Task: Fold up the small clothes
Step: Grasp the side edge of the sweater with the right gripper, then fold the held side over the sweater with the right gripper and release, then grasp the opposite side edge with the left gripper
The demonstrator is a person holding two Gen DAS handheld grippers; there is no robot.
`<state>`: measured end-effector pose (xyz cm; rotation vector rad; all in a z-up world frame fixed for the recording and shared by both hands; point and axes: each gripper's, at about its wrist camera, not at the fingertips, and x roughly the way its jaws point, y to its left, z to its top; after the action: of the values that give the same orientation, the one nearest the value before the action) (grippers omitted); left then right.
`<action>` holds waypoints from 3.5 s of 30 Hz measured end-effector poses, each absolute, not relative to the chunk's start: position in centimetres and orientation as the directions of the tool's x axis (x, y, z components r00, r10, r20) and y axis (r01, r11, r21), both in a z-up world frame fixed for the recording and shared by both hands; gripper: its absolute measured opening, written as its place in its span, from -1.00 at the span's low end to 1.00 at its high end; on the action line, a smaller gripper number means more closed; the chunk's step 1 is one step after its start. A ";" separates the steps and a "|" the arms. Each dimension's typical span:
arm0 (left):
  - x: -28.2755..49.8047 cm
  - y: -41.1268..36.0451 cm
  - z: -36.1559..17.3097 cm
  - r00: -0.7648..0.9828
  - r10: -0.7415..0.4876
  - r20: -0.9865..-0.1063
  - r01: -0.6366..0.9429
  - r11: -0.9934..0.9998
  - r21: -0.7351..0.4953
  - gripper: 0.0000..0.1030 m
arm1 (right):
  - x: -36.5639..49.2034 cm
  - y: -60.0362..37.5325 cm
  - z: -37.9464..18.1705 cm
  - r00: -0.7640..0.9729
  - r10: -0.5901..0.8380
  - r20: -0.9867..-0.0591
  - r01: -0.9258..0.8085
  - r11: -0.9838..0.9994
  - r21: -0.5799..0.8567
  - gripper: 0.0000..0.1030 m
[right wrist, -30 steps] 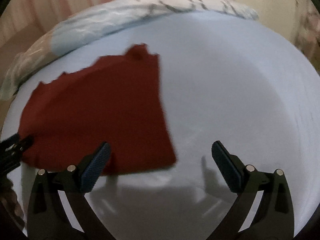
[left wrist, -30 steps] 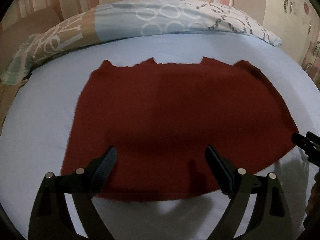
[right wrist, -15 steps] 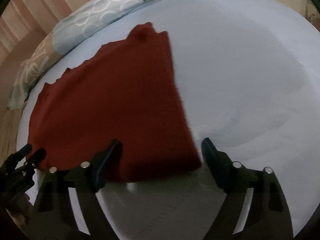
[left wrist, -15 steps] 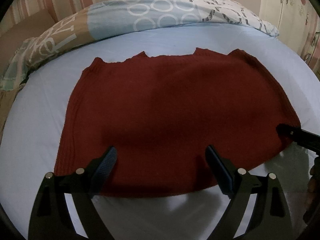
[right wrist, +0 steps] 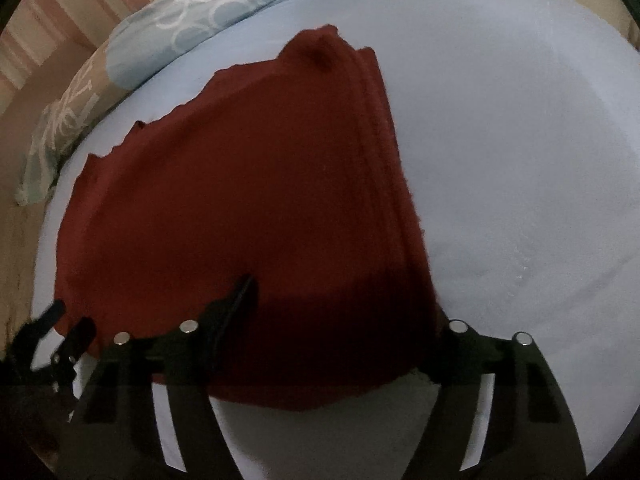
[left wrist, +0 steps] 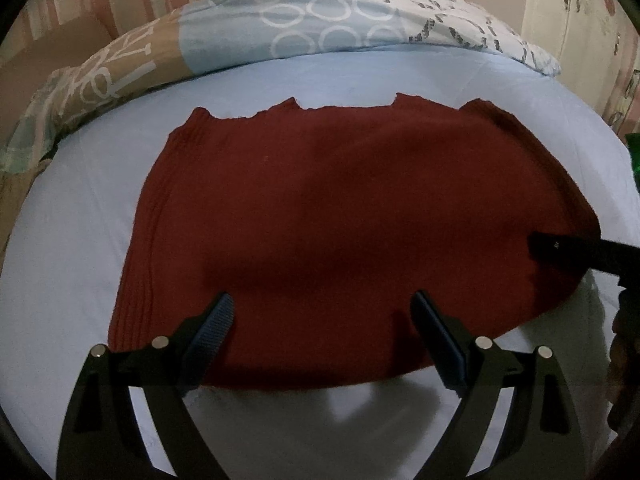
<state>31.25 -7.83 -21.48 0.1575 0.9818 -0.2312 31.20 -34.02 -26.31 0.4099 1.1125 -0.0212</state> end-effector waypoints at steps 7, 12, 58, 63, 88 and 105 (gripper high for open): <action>31.5 -7.5 -21.8 0.526 -0.125 -0.842 0.255 0.967 0.016 0.76 | 31.0 -33.8 -25.5 0.482 0.209 -0.851 0.207 0.916 0.343 -0.19; 32.1 -7.6 -22.6 0.500 -0.141 -0.854 0.238 0.971 -0.021 0.76 | 30.6 -33.2 -25.0 0.510 0.179 -0.841 0.190 0.930 0.313 -0.26; 32.4 5.9 -19.5 0.563 -0.141 -0.815 0.172 0.984 -0.051 0.87 | 32.5 -16.5 -14.5 0.679 0.240 -0.694 -0.224 0.968 0.116 -0.52; 32.6 13.4 -19.0 0.573 -0.061 -0.818 0.035 0.998 -0.050 0.87 | 33.4 -9.3 -15.4 0.628 0.314 -0.712 -0.328 0.937 0.123 -0.63; 32.2 6.3 -17.9 0.544 -0.243 -0.804 0.188 0.968 -0.165 0.79 | 29.8 -18.2 -16.6 0.643 0.206 -0.738 -0.112 0.978 0.175 0.94; 32.1 7.4 -21.1 0.476 -0.210 -0.854 0.157 0.976 -0.153 -0.76 | 28.7 -17.8 -18.0 0.644 0.239 -0.727 -0.110 0.969 0.221 0.91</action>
<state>32.08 7.43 -21.11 -0.0558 1.0512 -0.2247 28.70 -17.79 -17.99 0.1618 0.8490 0.1996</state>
